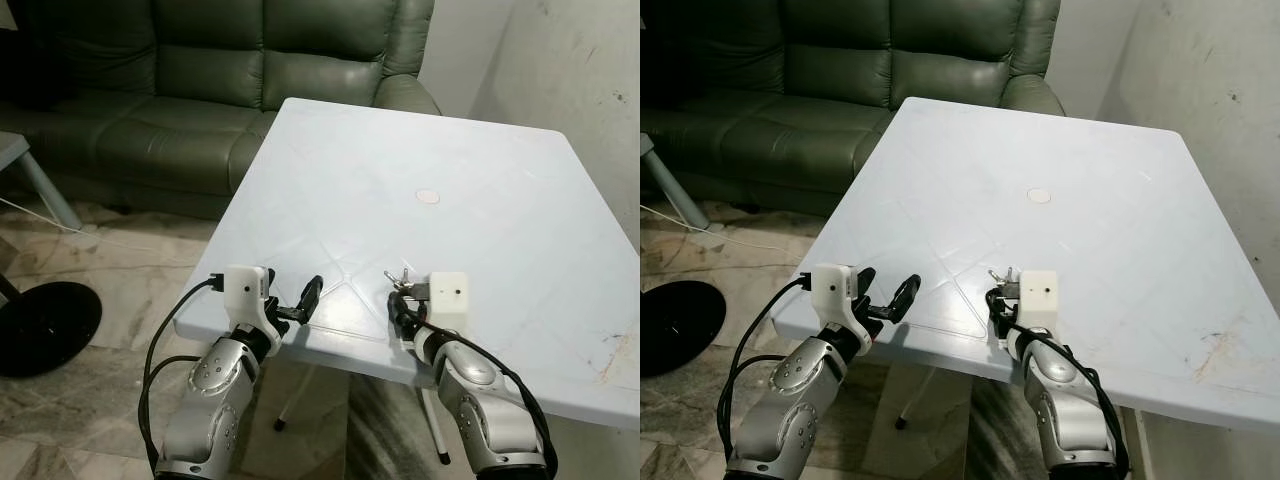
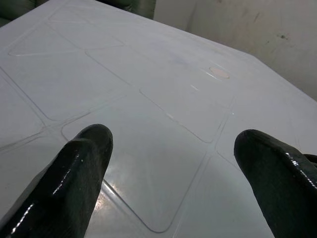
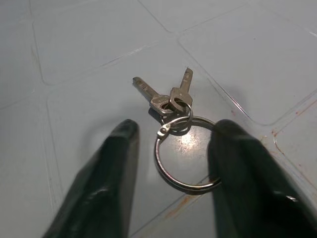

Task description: Hang keys on a hook

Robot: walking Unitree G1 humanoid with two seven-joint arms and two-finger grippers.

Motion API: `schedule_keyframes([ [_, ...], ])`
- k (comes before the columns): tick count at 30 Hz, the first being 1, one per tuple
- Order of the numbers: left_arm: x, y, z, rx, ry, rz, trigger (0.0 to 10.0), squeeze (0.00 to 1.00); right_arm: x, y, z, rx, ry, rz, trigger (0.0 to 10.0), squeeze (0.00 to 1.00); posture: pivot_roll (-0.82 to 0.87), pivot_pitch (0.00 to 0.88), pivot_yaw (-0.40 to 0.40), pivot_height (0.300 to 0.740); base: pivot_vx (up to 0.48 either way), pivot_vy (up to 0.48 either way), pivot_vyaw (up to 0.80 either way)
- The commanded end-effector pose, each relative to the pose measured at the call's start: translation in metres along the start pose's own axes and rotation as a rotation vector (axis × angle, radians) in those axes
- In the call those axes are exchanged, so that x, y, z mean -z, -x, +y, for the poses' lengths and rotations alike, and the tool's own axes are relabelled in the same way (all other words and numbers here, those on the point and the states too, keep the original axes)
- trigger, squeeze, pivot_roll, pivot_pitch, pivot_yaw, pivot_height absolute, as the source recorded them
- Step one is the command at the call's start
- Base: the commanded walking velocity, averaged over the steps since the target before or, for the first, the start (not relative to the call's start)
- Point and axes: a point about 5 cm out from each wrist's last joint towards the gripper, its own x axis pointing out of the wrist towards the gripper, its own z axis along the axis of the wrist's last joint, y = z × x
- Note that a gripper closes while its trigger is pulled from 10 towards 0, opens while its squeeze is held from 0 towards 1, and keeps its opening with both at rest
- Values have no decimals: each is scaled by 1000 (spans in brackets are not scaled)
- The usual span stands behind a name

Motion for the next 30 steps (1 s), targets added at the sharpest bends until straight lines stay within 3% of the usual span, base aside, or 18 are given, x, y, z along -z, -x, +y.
schedule_keyframes([
  [1,-4,-3,-5,9,19,-16,10000,0,-8,-1,-1,0,-12,-29,10000,1000,-7,41,-66,740,0,0,0],
  [9,-5,-5,-5,9,21,-19,10000,0,-19,-2,7,-21,-48,-87,10000,1000,-7,38,-64,740,0,0,0],
  [10,-5,-5,-5,9,21,-19,10000,0,-20,-3,8,-24,-39,-91,10000,0,-6,38,-64,740,0,0,0],
  [30,-5,-5,-7,8,30,-21,10000,0,-18,-21,22,14,20,18,10000,0,1,27,-71,740,0,0,0],
])
